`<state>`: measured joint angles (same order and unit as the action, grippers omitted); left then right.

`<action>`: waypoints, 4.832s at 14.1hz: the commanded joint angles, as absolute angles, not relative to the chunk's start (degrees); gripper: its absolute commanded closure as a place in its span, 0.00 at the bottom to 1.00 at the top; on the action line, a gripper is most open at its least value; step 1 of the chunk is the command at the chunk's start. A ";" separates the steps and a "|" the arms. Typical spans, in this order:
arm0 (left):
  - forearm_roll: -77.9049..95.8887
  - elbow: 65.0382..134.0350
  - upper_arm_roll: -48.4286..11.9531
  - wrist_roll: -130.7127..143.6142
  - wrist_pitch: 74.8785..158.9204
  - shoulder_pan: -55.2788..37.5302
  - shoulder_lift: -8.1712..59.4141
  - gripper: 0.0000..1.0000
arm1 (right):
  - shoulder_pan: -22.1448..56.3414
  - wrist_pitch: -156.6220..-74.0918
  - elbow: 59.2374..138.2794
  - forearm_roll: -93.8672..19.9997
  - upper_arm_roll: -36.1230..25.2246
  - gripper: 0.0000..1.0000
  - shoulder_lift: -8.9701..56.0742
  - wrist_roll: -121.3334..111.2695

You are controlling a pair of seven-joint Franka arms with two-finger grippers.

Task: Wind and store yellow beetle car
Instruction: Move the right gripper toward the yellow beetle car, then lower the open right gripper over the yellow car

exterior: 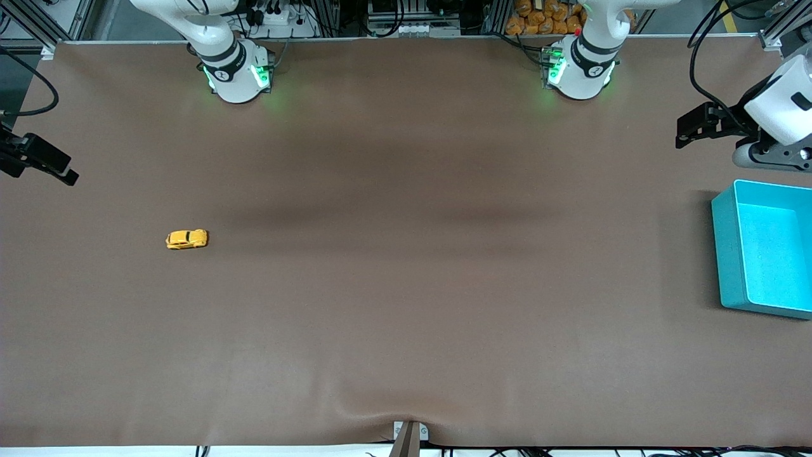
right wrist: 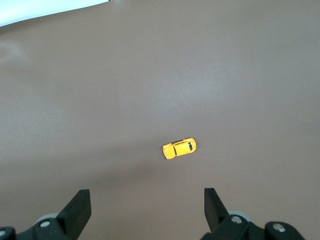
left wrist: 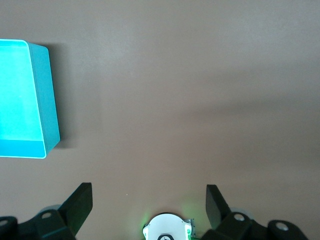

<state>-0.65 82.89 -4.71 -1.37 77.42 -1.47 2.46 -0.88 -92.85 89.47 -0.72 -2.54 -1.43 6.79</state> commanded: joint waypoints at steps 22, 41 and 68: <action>0.53 82.88 -5.10 0.18 77.17 -2.02 2.37 0.00 | -1.76 -90.17 89.47 -0.80 -2.55 0.00 8.69 41.61; 0.62 82.97 -5.36 0.18 77.17 -2.02 2.46 0.00 | -1.23 -117.58 114.94 -2.72 -2.55 0.00 10.11 79.10; 2.72 82.79 -5.45 2.64 77.26 -1.58 2.37 0.00 | -6.15 -148.98 132.10 -2.72 -2.72 0.02 18.64 79.45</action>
<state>1.60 83.15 -5.39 1.60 77.43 -1.97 2.60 -5.25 -148.63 131.16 -2.56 -3.37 19.52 79.79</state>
